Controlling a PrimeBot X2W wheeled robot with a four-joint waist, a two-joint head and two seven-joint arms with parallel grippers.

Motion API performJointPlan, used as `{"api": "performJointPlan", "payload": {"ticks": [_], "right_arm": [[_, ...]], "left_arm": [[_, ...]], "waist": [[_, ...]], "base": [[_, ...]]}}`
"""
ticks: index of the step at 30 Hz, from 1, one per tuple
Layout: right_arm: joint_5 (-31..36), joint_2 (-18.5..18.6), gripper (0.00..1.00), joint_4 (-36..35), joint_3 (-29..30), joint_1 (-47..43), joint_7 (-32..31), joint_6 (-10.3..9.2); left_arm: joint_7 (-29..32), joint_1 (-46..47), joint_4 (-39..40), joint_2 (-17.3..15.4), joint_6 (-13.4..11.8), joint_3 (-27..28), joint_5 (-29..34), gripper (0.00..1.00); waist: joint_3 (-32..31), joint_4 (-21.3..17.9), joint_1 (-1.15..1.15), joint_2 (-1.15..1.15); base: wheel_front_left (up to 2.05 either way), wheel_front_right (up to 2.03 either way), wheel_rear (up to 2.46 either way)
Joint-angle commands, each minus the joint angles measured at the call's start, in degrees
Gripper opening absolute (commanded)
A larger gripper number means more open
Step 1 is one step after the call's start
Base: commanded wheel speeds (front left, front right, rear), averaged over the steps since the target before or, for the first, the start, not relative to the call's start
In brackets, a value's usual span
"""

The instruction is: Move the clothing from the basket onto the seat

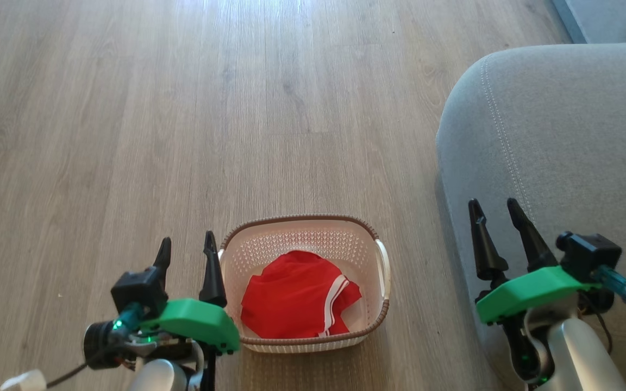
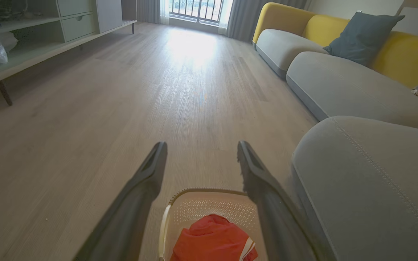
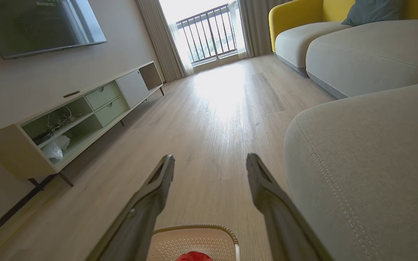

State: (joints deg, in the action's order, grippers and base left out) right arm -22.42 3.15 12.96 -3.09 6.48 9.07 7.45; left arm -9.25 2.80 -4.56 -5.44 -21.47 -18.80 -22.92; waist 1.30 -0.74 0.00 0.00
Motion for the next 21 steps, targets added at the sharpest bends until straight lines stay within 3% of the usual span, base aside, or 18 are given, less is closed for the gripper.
{"api": "performJointPlan", "payload": {"ticks": [1, 8, 21], "right_arm": [[2.47, 0.83, 1.0, -1.64, -1.6, 3.22, 1.1, 0.03], [7.1, 0.77, 1.0, -1.0, -2.54, 3.87, 2.28, 0.03], [13.75, 0.67, 1.0, 1.98, -4.47, 4.78, 4.31, 0.03]], "left_arm": [[-0.97, 3.06, 1.65, -0.77, -1.3, 0.43, 2.32, 1.0], [-2.14, 3.27, 1.1, -0.81, -2.99, -0.88, 6.11, 1.0], [-4.15, 2.79, -1.0, 0.69, -1.93, -0.69, 12.69, 1.0]], "waist": [[0.03, -0.04, 0.0, 0.0], [0.11, -0.18, 0.0, 0.0], [0.23, -0.41, 0.0, 0.0]], "base": [[0.0, 0.0, 0.0], [0.0, 0.0, 0.0], [0.0, 0.0, 0.0]]}}
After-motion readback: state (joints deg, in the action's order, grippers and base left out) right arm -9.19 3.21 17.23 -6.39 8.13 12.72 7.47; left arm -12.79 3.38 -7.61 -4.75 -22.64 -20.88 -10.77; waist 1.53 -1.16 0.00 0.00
